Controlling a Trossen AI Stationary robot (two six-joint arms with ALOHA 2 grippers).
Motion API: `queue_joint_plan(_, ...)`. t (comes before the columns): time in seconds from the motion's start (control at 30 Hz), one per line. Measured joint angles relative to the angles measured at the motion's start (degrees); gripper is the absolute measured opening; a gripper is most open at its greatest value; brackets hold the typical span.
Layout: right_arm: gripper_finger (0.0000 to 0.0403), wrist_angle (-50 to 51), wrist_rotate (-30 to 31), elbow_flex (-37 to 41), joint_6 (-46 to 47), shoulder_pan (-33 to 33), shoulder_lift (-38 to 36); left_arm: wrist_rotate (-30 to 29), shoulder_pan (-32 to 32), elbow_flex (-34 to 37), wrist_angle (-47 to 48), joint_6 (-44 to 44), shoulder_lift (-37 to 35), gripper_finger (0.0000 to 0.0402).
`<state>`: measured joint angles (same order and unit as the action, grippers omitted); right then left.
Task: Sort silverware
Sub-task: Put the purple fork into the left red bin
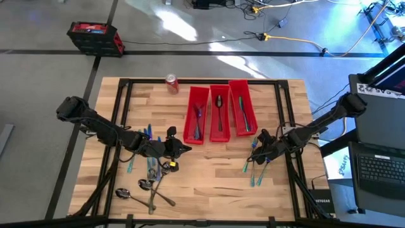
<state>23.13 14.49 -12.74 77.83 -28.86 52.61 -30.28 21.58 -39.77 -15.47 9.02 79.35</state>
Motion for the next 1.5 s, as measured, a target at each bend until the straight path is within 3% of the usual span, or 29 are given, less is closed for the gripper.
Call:
queue_joint_plan(0.67, 0.0006, -3.7, 0.9, 0.2, -3.4, 0.0, 0.6, 0.0, 0.0, 0.0, 0.0, 0.0, 0.0, 0.0)
queue_joint_plan(1.0, 0.0, -6.7, -2.6, 0.2, -3.3, 0.0, 0.6, 0.0, 0.0, 0.0, 0.0, 0.0, 0.0, 0.0)
queue_joint_plan(1.5, 0.0001, -4.8, -2.5, -5.8, -4.9, 0.0, 0.5, 0.0, 0.0, 0.0, 0.1, 0.0, 0.0, 0.0)
